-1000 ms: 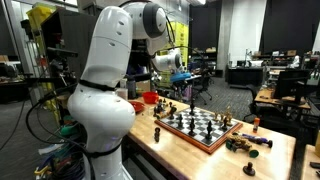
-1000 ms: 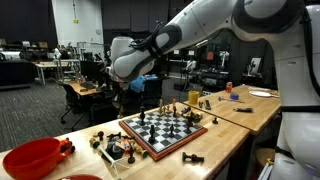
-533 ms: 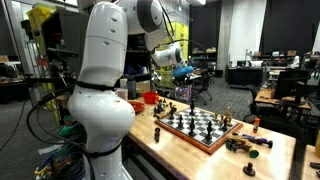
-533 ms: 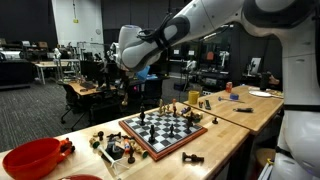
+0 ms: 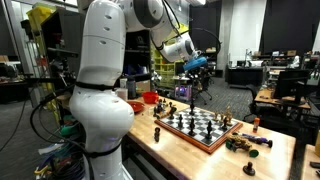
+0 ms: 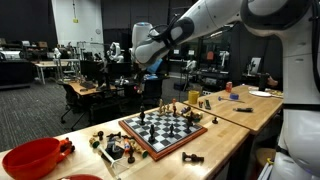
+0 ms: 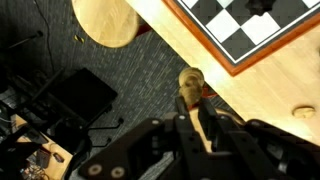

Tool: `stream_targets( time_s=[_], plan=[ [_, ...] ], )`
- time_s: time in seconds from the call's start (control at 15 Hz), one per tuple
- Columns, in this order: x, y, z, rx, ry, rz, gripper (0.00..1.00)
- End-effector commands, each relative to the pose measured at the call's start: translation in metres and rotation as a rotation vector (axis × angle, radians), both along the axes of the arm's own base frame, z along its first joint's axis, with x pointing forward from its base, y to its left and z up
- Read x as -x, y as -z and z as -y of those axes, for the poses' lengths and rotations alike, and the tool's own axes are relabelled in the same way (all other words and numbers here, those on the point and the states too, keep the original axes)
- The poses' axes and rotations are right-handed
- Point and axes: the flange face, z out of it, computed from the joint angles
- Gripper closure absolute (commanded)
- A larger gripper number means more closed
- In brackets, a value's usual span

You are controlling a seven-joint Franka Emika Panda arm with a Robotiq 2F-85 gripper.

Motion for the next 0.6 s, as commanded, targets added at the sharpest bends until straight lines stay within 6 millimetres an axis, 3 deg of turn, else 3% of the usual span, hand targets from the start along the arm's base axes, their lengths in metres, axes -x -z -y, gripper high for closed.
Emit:
stream_targets(
  time_s=[0.0, 0.27, 0.53],
  plan=[
    [-0.01, -0.008, 0.033, 0.029, 0.109, 0.005, 0.96],
    [-0.017, 0.009, 0.064, 0.024, 0.205, -0.058, 0.96],
    [-0.024, 0.034, 0.071, 0.003, 0.243, -0.126, 0.96]
  ],
)
